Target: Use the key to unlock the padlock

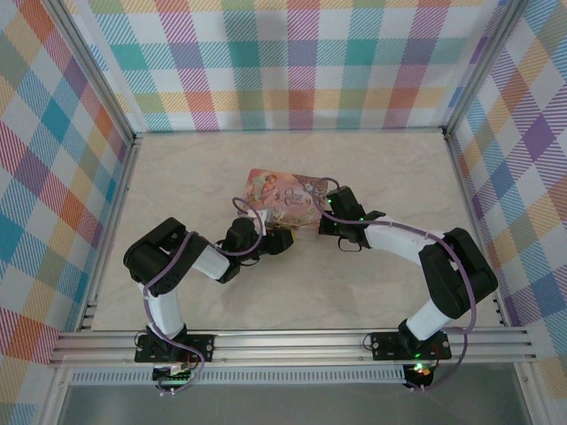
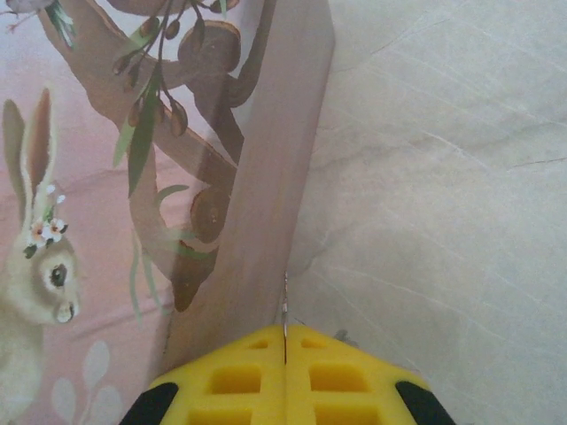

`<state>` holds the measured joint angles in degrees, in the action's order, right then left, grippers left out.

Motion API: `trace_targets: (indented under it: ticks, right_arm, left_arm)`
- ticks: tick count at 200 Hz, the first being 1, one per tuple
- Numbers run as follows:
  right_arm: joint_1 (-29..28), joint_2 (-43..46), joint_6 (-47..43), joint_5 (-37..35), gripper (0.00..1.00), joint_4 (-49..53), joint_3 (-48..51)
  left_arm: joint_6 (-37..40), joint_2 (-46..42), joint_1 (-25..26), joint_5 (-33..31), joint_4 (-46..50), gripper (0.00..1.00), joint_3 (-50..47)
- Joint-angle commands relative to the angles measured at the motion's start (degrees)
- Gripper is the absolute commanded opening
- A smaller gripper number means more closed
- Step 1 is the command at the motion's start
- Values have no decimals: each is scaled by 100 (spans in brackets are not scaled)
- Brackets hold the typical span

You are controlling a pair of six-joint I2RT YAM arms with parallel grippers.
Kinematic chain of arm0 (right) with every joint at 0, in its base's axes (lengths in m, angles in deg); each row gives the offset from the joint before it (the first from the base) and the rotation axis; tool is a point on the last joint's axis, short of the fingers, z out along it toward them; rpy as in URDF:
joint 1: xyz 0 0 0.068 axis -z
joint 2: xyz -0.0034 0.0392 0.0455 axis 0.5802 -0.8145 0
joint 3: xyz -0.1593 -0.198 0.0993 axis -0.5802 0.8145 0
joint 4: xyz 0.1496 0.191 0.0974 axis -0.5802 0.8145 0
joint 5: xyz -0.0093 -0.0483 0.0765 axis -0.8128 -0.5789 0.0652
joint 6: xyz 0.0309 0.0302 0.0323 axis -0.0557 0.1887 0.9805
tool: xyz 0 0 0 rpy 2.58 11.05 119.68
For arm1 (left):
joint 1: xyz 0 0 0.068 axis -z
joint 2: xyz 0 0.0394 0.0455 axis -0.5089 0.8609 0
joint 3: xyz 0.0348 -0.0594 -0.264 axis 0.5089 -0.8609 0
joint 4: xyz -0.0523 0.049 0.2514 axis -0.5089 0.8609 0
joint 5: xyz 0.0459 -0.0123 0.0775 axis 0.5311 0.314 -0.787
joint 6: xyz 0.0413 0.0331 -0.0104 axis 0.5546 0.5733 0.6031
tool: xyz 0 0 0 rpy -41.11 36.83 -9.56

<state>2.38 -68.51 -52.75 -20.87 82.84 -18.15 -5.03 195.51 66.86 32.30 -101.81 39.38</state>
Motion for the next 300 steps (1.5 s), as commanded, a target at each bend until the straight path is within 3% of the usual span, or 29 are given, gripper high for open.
trace_targets:
  ticks: [1, 60, 138, 226, 300]
  right_arm:
    - [-93, -86, -12, 215, 0, -61, -112]
    - [-93, -59, -45, 198, 0, -42, -113]
    - [-93, -69, -29, 211, 0, -94, -69]
    - [-93, -58, -11, 215, 0, -130, -28]
    - [-94, -92, -11, 191, 0, -150, -42]
  left_arm:
    - [30, -175, 64, -41, -282, 42, -27]
    - [-84, -125, -88, -248, -103, 41, -141]
    - [-10, -360, -269, -116, 238, 24, -225]
    - [91, -595, -364, -120, 617, 25, -336]
    - [279, -782, -454, 37, 1001, 4, -343]
